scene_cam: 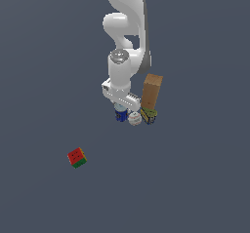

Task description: Pick up a designated object from a clutter of objects.

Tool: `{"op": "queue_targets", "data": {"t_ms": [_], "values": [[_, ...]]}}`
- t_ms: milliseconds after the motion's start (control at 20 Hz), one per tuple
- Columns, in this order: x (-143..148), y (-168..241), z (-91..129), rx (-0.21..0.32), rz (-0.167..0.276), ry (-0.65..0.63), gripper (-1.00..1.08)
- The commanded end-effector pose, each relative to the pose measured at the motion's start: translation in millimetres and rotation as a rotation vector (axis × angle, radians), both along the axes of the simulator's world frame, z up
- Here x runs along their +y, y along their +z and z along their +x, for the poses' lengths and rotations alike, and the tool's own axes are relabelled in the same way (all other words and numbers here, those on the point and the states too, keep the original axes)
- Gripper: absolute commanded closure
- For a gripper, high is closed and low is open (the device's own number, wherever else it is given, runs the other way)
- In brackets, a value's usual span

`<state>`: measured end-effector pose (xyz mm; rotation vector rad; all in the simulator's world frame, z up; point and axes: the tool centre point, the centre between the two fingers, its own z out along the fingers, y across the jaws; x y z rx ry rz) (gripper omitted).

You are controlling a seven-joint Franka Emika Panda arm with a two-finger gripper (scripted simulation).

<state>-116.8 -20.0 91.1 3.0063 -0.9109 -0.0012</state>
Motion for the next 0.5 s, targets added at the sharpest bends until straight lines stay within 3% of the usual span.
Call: {"op": "queue_targets", "data": {"t_ms": [0, 250, 300, 450], "values": [[-0.2, -8.0, -0.1, -0.001, 0.0, -0.001, -0.92], [0.0, -13.8, -0.2, -0.001, 0.0, -0.001, -0.92], [0.0, -13.8, -0.2, -0.001, 0.0, -0.001, 1.08], [0.0, -13.8, -0.2, -0.001, 0.0, -0.001, 1.08]]}}
